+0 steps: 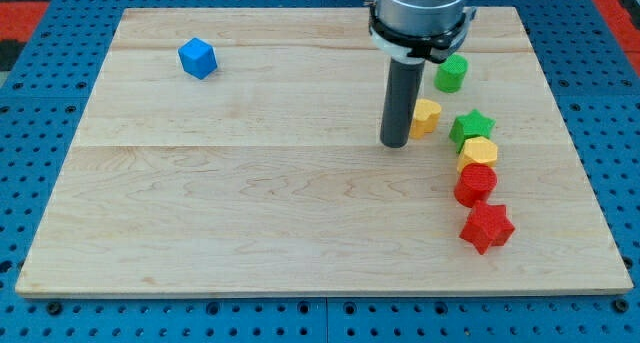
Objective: Push the yellow heart between the green circle and the green star
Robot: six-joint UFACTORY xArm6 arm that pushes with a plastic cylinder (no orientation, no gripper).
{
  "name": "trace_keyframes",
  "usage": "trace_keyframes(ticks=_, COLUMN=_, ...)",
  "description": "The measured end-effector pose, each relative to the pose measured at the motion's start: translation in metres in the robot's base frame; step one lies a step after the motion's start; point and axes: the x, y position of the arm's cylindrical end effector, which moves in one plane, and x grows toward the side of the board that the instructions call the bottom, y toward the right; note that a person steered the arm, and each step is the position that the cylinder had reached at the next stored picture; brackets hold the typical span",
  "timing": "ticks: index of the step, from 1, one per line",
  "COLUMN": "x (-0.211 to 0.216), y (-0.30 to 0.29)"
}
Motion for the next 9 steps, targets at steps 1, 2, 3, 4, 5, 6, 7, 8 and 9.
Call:
trace_keyframes(ticks=1, x=-0.007, y=0.015)
trace_keyframes(ticks=2, x=-0.013, y=0.022)
trace_keyframes(ticks=3, x=-0.021, y=0.022)
trace_keyframes(ticks=4, x=-0.026, y=0.022)
trace_keyframes(ticks=5, x=-0.026, y=0.023)
trace_keyframes(ticks=6, x=-0.026, y=0.023)
trace_keyframes(ticks=7, x=-0.032, y=0.023)
trace_keyframes(ticks=8, x=-0.034, y=0.024)
trace_keyframes(ticks=9, x=-0.034, y=0.034)
